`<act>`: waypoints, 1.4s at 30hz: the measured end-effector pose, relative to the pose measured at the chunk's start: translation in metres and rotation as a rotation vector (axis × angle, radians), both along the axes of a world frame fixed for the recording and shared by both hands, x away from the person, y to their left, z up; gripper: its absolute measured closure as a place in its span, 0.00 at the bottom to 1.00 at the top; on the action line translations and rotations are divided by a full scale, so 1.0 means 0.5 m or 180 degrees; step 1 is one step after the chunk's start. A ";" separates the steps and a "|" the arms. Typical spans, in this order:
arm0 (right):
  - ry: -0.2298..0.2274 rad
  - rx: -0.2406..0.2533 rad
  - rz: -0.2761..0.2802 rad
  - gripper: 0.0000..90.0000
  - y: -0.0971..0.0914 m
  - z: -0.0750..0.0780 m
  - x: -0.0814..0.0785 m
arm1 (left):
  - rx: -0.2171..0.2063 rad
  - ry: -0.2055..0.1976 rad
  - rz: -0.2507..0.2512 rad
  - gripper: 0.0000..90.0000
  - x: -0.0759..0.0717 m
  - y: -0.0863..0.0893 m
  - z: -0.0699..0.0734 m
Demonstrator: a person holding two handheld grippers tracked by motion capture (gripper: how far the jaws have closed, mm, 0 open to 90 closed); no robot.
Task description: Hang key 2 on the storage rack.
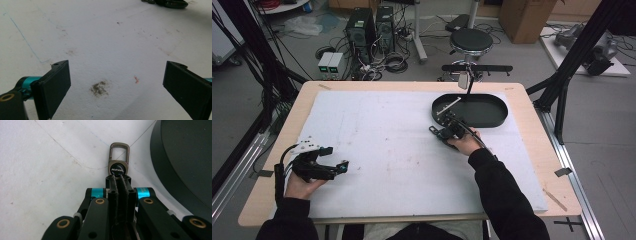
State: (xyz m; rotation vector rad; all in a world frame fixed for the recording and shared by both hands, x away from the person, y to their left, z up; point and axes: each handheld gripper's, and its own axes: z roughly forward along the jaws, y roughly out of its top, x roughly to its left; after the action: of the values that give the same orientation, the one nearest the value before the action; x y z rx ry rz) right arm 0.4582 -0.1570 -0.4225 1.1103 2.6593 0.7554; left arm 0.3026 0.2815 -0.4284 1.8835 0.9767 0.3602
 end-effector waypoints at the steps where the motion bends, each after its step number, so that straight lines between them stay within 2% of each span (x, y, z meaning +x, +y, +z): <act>1: -0.0010 0.0000 0.0019 0.96 0.000 0.000 0.000 | -0.0001 0.0002 -0.0001 0.09 0.000 0.000 0.000; 6: 0.0014 0.0016 0.0034 0.96 -0.001 0.004 -0.004 | -0.0006 -0.0005 0.0008 0.09 0.000 0.000 0.000; 11: 0.0009 0.0117 0.0080 0.96 -0.010 0.019 -0.009 | -0.0012 -0.0012 0.0004 0.09 0.000 0.002 0.000; 17: -0.0053 0.0386 0.0057 0.97 -0.046 0.062 -0.017 | -0.0019 -0.0008 0.0003 0.09 0.000 0.001 0.000; 19: -0.0027 0.0471 0.0032 0.97 -0.059 0.076 -0.021 | -0.0014 -0.0011 0.0000 0.09 0.000 0.000 0.000; 27: -0.0152 0.0821 -0.0033 0.97 -0.106 0.129 -0.025 | -0.0027 -0.0020 0.0022 0.09 0.001 0.001 0.001; 29: -0.0131 0.0917 -0.0070 0.97 -0.118 0.139 -0.026 | -0.0026 -0.0015 0.0018 0.09 0.001 0.001 0.001; 33: -0.0186 0.0944 -0.0114 0.97 -0.135 0.155 -0.025 | -0.0020 -0.0014 0.0014 0.09 0.001 0.001 0.001; 36: -0.0209 0.1024 -0.0139 0.97 -0.148 0.172 -0.021 | -0.0026 -0.0017 0.0018 0.09 0.001 0.001 0.001; 42: -0.0293 0.1064 -0.0117 0.97 -0.162 0.210 -0.016 | -0.0031 -0.0017 0.0032 0.09 0.002 0.000 0.000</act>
State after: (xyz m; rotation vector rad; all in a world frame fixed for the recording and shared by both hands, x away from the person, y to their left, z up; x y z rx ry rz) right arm 0.4504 -0.2378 -0.3173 1.1599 2.4879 1.2454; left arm 0.3036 0.2816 -0.4283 1.8685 0.9832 0.3656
